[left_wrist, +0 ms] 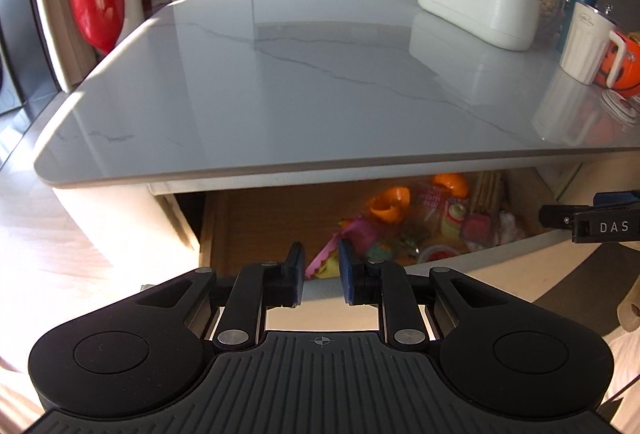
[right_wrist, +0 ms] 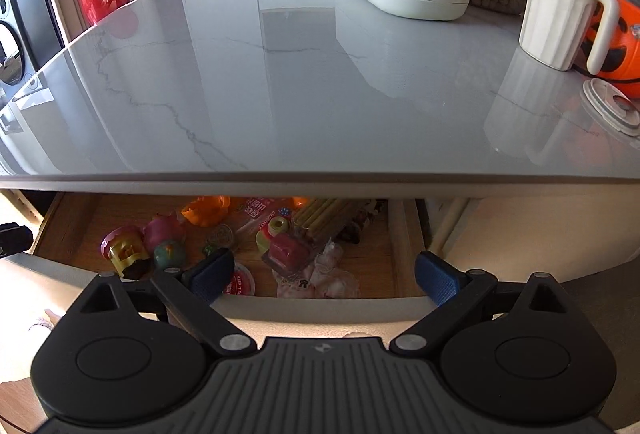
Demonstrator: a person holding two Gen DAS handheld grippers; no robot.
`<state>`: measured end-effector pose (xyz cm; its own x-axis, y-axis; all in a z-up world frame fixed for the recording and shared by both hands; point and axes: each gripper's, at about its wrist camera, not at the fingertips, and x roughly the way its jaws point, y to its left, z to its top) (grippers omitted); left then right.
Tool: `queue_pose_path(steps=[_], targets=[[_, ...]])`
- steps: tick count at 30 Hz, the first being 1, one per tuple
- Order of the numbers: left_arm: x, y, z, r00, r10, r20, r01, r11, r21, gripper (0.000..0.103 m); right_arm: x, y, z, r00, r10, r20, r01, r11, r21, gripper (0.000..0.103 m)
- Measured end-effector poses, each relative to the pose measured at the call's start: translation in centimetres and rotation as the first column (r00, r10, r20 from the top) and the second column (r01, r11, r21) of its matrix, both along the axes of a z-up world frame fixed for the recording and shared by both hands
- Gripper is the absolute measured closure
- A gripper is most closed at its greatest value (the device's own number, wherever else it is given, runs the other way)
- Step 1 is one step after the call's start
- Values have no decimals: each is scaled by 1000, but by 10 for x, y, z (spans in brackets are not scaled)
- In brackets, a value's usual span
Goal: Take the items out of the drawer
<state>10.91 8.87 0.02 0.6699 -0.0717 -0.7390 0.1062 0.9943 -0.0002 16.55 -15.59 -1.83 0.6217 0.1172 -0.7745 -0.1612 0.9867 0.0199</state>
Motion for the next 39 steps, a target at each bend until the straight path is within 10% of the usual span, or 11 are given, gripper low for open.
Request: queue_pose_path(steps=[10, 20, 31, 39], targets=[[-28, 12, -2, 992, -46, -114, 38, 997, -72, 83, -55, 4, -6, 997, -67, 43, 70, 996, -55, 4], [-54, -10, -6, 976, -109, -188, 121, 991, 53, 87, -63, -1, -6, 998, -55, 17, 56, 997, -55, 2], [-32, -13, -12, 938, -183, -296, 201, 979, 32, 87, -62, -3, -5, 999, -42, 0, 42, 998, -39, 2], [-2, -24, -2, 929, -319, -186, 336, 940, 65, 87, -54, -14, -4, 997, 19, -78, -18, 1000, 21, 2]])
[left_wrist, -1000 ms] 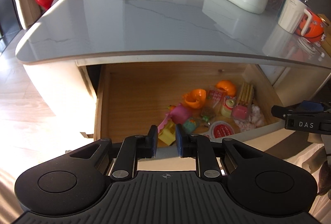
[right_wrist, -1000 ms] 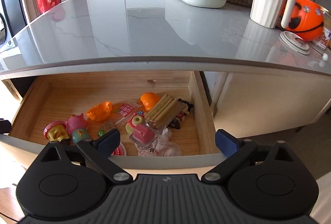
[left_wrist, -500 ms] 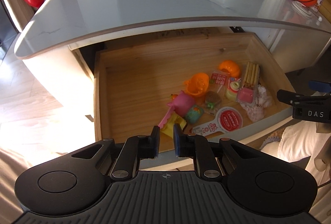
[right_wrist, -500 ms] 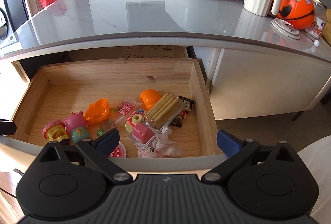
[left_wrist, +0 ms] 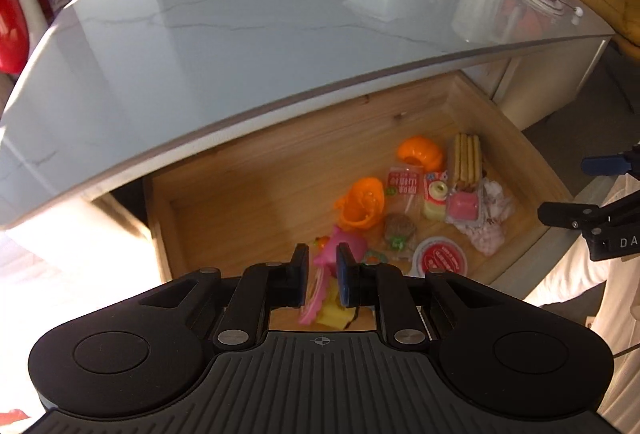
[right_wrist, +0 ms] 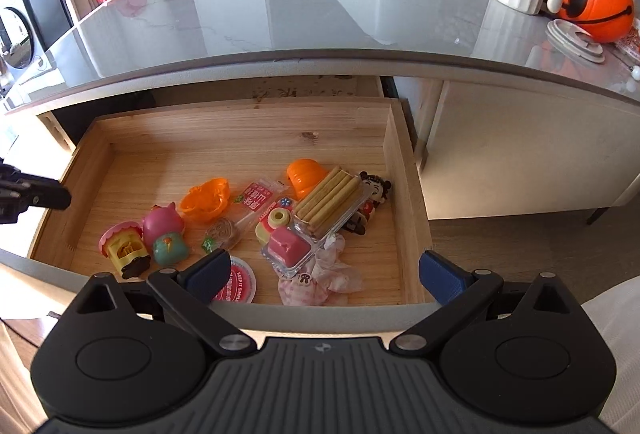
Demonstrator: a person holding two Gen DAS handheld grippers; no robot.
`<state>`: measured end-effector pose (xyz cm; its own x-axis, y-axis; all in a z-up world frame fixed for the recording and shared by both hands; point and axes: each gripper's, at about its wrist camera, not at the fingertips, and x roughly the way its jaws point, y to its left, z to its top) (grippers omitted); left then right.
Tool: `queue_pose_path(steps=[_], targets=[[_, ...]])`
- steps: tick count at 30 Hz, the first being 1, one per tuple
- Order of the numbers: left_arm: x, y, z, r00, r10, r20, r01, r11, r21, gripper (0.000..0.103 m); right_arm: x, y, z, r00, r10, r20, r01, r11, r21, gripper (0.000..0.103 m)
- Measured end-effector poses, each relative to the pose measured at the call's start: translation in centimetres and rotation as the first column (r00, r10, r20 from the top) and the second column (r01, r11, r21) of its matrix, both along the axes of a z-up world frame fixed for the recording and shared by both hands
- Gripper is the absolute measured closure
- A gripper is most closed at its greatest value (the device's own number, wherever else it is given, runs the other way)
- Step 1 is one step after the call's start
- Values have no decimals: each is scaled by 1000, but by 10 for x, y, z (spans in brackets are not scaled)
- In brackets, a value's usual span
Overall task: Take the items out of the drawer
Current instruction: 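Grasp the pink-and-yellow toy in the drawer with the left tool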
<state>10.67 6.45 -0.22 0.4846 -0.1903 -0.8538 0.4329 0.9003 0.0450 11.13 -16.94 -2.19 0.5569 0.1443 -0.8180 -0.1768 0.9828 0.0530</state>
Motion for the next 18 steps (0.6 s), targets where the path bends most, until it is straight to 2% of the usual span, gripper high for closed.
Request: queue_pose_path(steps=[1, 4, 5, 7, 13, 15, 17, 18], targets=[[4, -1, -2, 1000, -16, -10, 16, 1000, 10, 86, 0, -2, 0, 1000, 10, -6, -10, 1000, 11, 2], [14, -6, -10, 995, -85, -47, 89, 991, 102, 86, 0, -3, 0, 1000, 21, -10, -21, 999, 24, 2], [16, -8, -14, 990, -127, -63, 135, 980, 145, 86, 0, -2, 0, 1000, 21, -9, -20, 1000, 24, 2], [20, -10, -22, 976, -190, -107, 207, 961, 182, 86, -1, -2, 0, 1000, 22, -5, -22, 999, 26, 2], [42, -14, -50, 945, -213, -248, 248, 962, 118, 86, 4, -5, 0, 999, 32, -37, -30, 999, 38, 2], [50, -19, -65, 936, -205, -285, 255, 956, 147, 81, 7, -5, 0, 998, 35, -53, -33, 999, 42, 2], [59, -21, -76, 927, -197, -320, 252, 958, 139, 72, 9, -5, 0, 997, 37, -69, -34, 999, 42, 2], [62, -22, -80, 919, -192, -344, 252, 958, 140, 74, 9, -5, 0, 996, 39, -74, -36, 998, 44, 2]])
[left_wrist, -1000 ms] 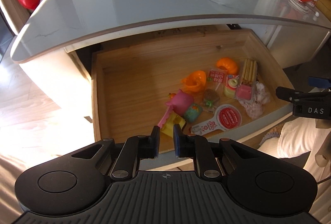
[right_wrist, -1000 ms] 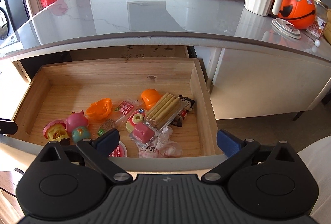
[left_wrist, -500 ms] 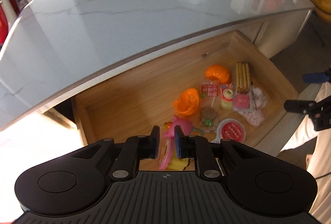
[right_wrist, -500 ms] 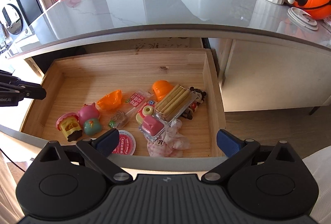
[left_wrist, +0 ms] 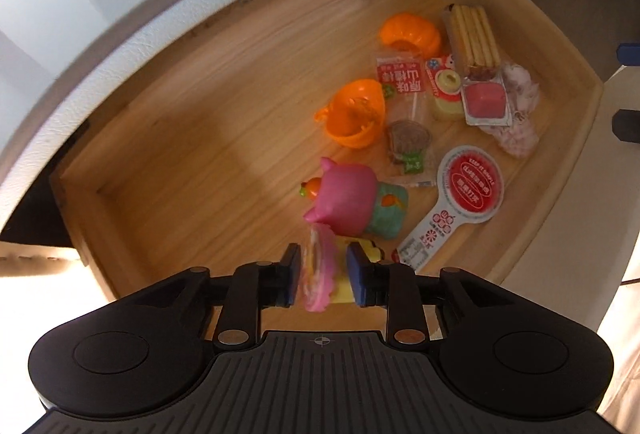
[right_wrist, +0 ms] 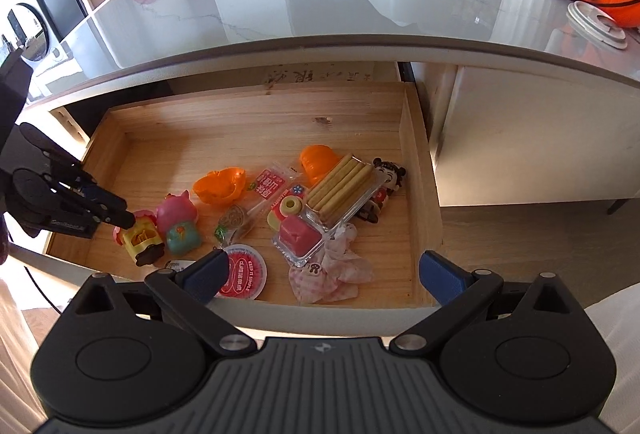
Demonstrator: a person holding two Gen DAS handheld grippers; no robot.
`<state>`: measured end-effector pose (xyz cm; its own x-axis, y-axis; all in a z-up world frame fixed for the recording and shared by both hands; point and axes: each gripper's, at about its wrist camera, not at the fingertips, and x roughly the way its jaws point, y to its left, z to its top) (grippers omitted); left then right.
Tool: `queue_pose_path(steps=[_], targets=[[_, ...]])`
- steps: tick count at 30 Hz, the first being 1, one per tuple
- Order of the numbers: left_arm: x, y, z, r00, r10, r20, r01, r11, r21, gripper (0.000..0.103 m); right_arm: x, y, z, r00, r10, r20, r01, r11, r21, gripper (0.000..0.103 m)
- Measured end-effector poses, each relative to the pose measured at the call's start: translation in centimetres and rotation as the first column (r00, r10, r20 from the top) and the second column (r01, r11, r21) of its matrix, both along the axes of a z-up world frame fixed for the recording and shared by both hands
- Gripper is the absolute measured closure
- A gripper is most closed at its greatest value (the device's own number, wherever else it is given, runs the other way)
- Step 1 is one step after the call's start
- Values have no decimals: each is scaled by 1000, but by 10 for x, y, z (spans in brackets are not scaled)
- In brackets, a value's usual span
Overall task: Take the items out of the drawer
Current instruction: 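Grasp the pink-and-yellow toy in the drawer with the left tool, then lift the toy onto the countertop with the left tool while the right tool carries the orange pumpkin cup there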
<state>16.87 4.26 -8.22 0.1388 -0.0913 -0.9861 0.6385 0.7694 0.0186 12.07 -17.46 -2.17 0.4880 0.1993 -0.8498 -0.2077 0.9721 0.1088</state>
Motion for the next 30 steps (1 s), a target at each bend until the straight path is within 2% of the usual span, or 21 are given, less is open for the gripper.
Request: queue_pose_path(steps=[2, 9, 14, 16, 19, 20, 23, 25, 30], targets=[[3, -1, -5, 999, -8, -31, 9, 1000, 16, 77, 2, -2, -1, 1000, 8, -18, -8, 1000, 8, 2], [5, 2, -3, 999, 9, -37, -9, 1000, 1, 76, 3, -3, -3, 999, 24, -40, -23, 999, 31, 1], [3, -4, -5, 1000, -17, -7, 17, 1000, 4, 79, 5, -2, -4, 998, 25, -57, -24, 999, 22, 0], [-3, -2, 3, 998, -31, 53, 31, 1000, -1, 80, 9, -2, -6, 997, 33, -75, -32, 999, 19, 0], [-2, 15, 22, 996, 34, 88, -26, 995, -93, 80, 19, -5, -10, 989, 56, -138, -50, 998, 44, 0], [-4, 23, 29, 993, 70, 93, -56, 989, -137, 80, 23, -6, -11, 984, 71, -162, -64, 997, 51, 3], [-14, 46, 44, 983, 150, 103, -122, 962, -243, 80, 30, 6, -11, 973, 140, -184, -148, 988, -31, 17], [-16, 61, 48, 975, 202, 91, -165, 935, -313, 80, 31, 21, -7, 963, 217, -157, -229, 971, -67, 17], [-17, 87, 54, 954, 287, 83, -233, 889, -393, 80, 56, 74, 0, 889, 444, -113, -447, 895, 1, 17]])
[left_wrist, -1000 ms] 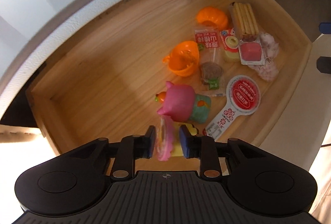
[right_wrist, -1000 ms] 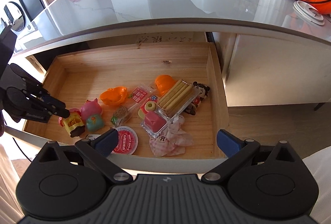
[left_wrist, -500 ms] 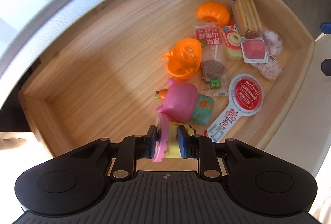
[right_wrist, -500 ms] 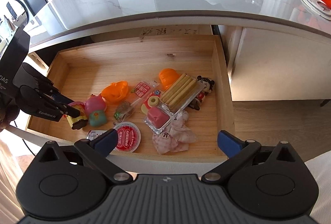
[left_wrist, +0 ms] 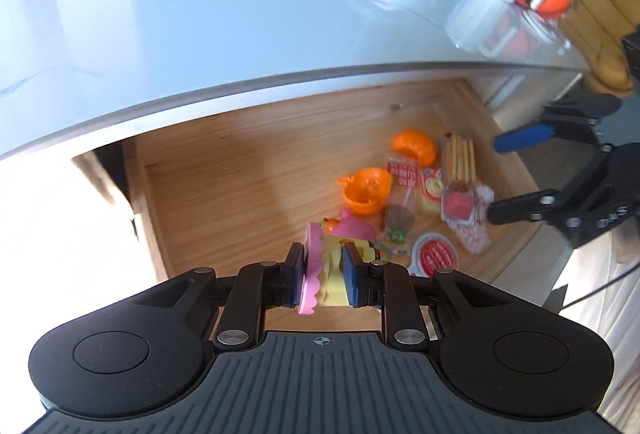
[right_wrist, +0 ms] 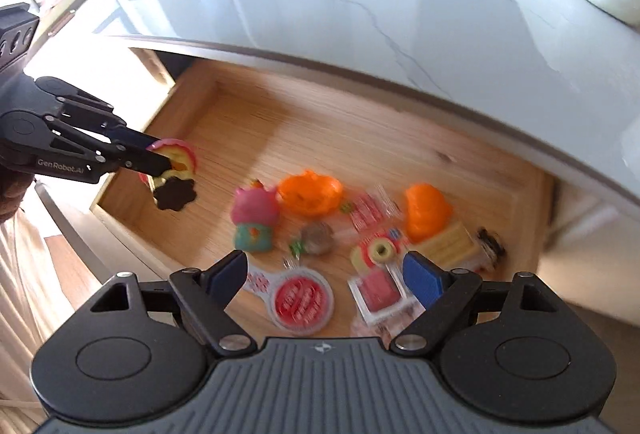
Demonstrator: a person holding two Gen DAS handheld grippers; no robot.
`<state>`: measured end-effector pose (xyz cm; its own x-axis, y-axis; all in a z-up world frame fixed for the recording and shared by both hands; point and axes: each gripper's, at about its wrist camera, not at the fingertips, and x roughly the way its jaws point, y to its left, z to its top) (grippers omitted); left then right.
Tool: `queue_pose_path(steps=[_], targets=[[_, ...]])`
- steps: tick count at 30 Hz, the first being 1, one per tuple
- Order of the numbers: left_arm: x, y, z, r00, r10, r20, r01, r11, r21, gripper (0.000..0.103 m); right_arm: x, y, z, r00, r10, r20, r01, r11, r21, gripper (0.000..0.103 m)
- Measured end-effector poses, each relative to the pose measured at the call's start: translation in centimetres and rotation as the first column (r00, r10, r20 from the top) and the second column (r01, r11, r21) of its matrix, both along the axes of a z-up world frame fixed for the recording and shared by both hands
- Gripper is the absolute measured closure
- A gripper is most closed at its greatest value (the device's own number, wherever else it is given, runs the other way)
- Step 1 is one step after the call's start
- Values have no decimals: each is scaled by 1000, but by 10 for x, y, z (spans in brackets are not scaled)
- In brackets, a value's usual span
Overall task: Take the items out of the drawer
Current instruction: 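Lift the toy onto the countertop with the left tool while the right tool carries the orange pumpkin cup there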
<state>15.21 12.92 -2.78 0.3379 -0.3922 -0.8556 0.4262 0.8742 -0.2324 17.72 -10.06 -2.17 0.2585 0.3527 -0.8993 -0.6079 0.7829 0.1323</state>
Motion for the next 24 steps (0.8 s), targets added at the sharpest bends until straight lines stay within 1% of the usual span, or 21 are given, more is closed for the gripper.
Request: queue_pose_path(steps=[2, 4, 7, 10, 12, 13, 15, 16, 17, 19, 22, 23, 24], targets=[[-1, 6, 0, 1000, 18, -5, -18, 1000, -15, 80, 14, 22, -7, 997, 69, 21, -69, 998, -3, 17], [-2, 8, -2, 1000, 28, -8, -28, 999, -20, 80, 29, 45, -21, 992, 125, 18, -124, 992, -23, 20], [-5, 13, 0, 999, 33, -14, -34, 999, -31, 80, 43, 69, -48, 987, 160, -4, -160, 984, -80, 23], [-8, 17, 0, 999, 31, -13, -32, 999, -43, 80, 50, 82, -72, 987, 162, -9, -162, 975, -150, 25], [-8, 17, 0, 999, 29, -14, -29, 999, -42, 80, 57, 84, -84, 989, 140, -46, -146, 977, -159, 25], [-9, 17, 0, 999, 28, -16, -28, 999, -37, 80, 61, 84, -88, 991, 125, -50, -131, 979, -157, 25], [-8, 15, -2, 999, 22, -26, -22, 999, -23, 80, 71, 83, -94, 994, 89, -62, -97, 984, -147, 29], [-8, 13, -4, 999, 17, -31, -18, 1000, -13, 80, 76, 81, -96, 993, 78, -89, -89, 987, -130, 46], [-8, 11, -5, 999, 10, -33, -10, 1000, 0, 80, 79, 80, -96, 991, 69, -119, -83, 990, -115, 45], [-10, 7, -7, 999, -9, -30, 10, 1000, 23, 80, 76, 79, -94, 987, 87, -138, -102, 989, -103, 45], [-13, 4, 1, 1000, -29, -6, 29, 999, 20, 80, 57, 76, -81, 986, 135, -101, -146, 983, -108, 45], [-15, 1, 9, 999, -41, 13, 41, 999, -3, 80, 50, 73, -73, 986, 146, -81, -154, 983, -103, 45], [-18, 0, 21, 998, -56, 34, 57, 997, -44, 80, 41, 68, -58, 987, 160, -28, -162, 982, -95, 45]])
